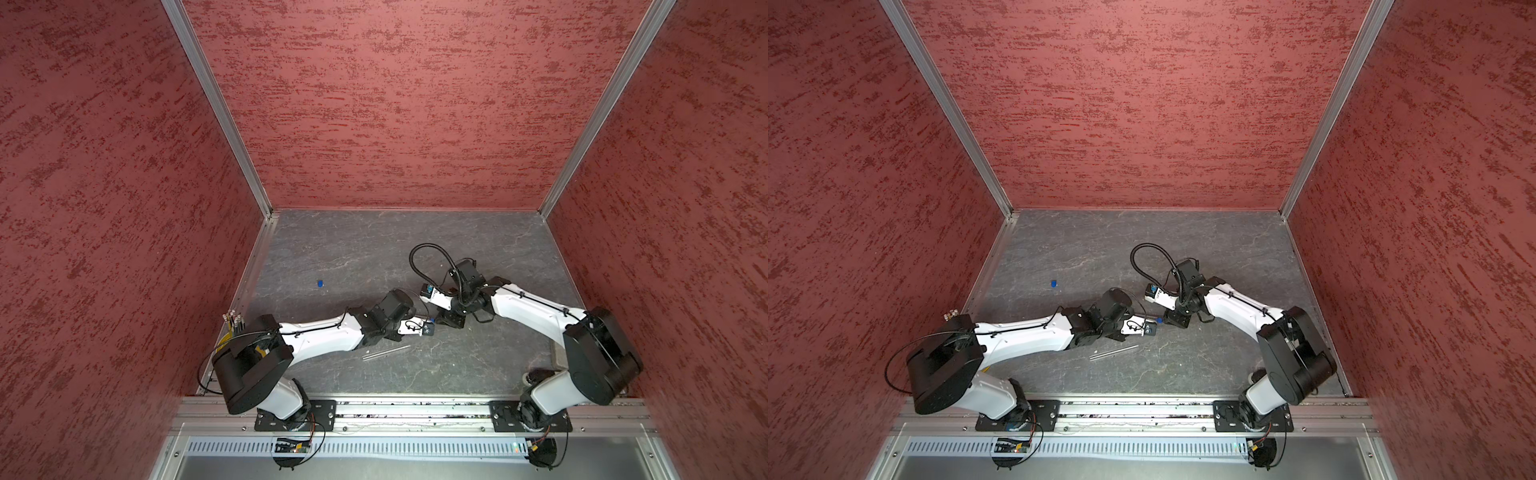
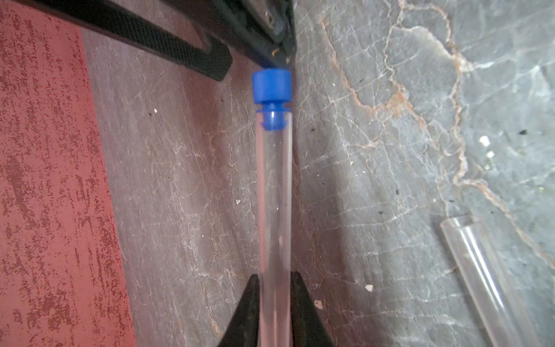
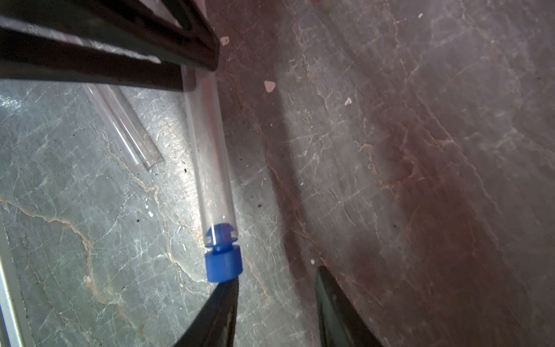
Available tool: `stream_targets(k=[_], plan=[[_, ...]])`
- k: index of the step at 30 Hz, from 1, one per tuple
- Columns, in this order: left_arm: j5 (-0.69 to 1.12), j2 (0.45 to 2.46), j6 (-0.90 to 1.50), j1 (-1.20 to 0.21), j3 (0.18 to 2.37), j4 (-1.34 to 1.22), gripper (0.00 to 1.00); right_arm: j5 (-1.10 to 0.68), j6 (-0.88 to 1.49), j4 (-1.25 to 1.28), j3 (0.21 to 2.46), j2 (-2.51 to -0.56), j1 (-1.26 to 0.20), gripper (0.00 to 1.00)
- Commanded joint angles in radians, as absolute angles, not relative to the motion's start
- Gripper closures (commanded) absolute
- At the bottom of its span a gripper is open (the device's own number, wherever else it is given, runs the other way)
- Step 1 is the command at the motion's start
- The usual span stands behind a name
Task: Insert stoppers into test tubes
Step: Insert the stopper into the test tube, then place the test tube at the center of the board.
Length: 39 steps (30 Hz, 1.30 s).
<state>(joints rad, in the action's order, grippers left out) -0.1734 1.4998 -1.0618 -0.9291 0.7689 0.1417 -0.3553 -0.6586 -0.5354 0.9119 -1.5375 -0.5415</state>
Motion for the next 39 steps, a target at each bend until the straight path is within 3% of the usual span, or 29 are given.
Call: stream_targets(k=[1,20,39], plan=[[-0.149,1.505,-1.042,-0.936,0.79,0.126,0.8,-0.384,-0.649,-0.508,0.948,-1.547,-0.537,0.55],[-0.133,1.501,-1.037,-0.884,0.766,0.169,0.8,-0.243,-0.711,-0.55,0.899,-1.499,-0.531,0.5],[-0.024,1.604,-0.965,-0.821,0.771,0.188,0.8,-0.222,-0.722,-0.552,0.897,-1.463,-0.501,0.5]])
